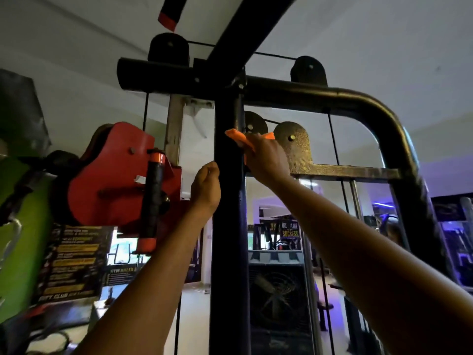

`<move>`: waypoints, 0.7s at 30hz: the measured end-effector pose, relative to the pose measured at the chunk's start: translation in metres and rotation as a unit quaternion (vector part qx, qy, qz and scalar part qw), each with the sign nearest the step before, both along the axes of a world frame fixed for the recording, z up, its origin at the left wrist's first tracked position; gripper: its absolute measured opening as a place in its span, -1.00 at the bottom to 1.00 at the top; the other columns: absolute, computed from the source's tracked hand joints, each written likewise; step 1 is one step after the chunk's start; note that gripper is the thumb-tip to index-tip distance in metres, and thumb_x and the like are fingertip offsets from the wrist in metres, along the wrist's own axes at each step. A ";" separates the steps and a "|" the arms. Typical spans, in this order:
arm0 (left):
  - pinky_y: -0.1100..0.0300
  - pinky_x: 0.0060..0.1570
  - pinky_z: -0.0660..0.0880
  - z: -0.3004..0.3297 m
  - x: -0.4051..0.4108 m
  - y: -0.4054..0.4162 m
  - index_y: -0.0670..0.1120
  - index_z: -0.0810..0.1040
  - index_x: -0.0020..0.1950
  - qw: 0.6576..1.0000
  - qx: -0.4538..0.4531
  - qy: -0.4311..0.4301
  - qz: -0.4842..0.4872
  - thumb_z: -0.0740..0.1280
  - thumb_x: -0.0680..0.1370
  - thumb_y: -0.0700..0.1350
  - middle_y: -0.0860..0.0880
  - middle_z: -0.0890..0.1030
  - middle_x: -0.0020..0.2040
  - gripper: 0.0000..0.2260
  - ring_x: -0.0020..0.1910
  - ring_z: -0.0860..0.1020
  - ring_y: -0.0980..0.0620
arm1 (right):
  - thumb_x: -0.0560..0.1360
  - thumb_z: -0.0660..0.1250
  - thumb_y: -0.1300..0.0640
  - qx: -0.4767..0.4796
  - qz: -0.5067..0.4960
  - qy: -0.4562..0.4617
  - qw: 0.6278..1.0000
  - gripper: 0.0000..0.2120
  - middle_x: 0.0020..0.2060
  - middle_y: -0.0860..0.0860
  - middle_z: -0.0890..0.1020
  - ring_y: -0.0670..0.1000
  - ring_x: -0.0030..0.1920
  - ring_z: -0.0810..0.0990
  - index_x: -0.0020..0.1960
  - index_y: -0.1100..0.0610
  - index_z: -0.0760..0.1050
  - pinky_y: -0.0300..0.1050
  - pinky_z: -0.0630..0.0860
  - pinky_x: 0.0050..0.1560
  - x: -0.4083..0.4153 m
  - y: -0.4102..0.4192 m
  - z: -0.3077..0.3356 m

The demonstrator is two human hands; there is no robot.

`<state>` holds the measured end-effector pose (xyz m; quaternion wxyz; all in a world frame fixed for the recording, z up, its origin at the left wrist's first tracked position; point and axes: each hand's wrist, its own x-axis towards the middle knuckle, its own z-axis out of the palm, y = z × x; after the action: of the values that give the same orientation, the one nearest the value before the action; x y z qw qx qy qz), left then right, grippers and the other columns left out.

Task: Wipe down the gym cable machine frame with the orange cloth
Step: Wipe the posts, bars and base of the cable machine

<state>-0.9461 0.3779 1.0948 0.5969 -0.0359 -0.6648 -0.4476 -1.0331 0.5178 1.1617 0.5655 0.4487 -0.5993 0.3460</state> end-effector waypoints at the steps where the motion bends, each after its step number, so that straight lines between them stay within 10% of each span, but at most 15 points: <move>1: 0.01 0.39 0.46 -0.002 -0.002 -0.004 0.07 0.64 0.36 0.999 0.009 0.015 -0.032 0.17 0.66 0.21 -0.06 0.64 0.38 -0.58 0.36 0.56 -0.05 | 0.77 0.12 -0.20 0.033 -0.025 -0.009 0.999 -0.51 0.39 0.17 0.61 0.25 0.23 0.68 0.59 0.01 0.41 0.21 0.67 0.07 -0.003 -0.006 -0.005; 3: -0.07 0.44 0.45 -0.008 -0.004 -0.010 0.07 0.62 0.40 0.994 0.012 0.033 -0.099 0.10 0.76 0.19 -0.05 0.63 0.41 -0.59 0.43 0.54 -0.02 | 0.77 -0.07 -0.31 0.092 -0.030 -0.032 0.995 -0.31 0.73 0.12 0.19 0.23 0.69 0.22 0.77 0.05 0.04 0.34 0.29 0.60 -0.010 -0.019 -0.021; 6: -0.07 0.44 0.47 -0.011 -0.003 -0.017 -0.02 0.57 0.52 0.990 0.014 0.044 -0.133 -0.02 0.81 0.14 -0.05 0.62 0.44 -0.51 0.45 0.54 0.00 | 0.75 -0.20 -0.32 0.101 0.019 -0.018 0.995 -0.27 0.75 0.01 -0.22 0.06 0.73 -0.29 0.76 0.05 -0.29 0.29 -0.32 0.70 -0.025 -0.035 -0.041; 21: 0.16 0.24 0.53 -0.018 -0.015 -0.029 0.03 0.56 0.52 0.989 -0.009 0.072 -0.128 -0.11 0.80 0.19 0.05 0.62 0.42 -0.45 0.33 0.56 0.18 | 0.77 -0.14 -0.25 0.066 0.016 0.037 0.997 -0.37 0.75 0.01 -0.24 0.09 0.74 -0.31 0.77 -0.12 -0.18 0.22 -0.39 0.68 -0.035 -0.053 -0.049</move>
<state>-0.9614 0.3493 1.0772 0.5806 -0.1585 -0.6140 -0.5107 -1.0683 0.4650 1.1130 0.5508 0.5071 -0.5920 0.2984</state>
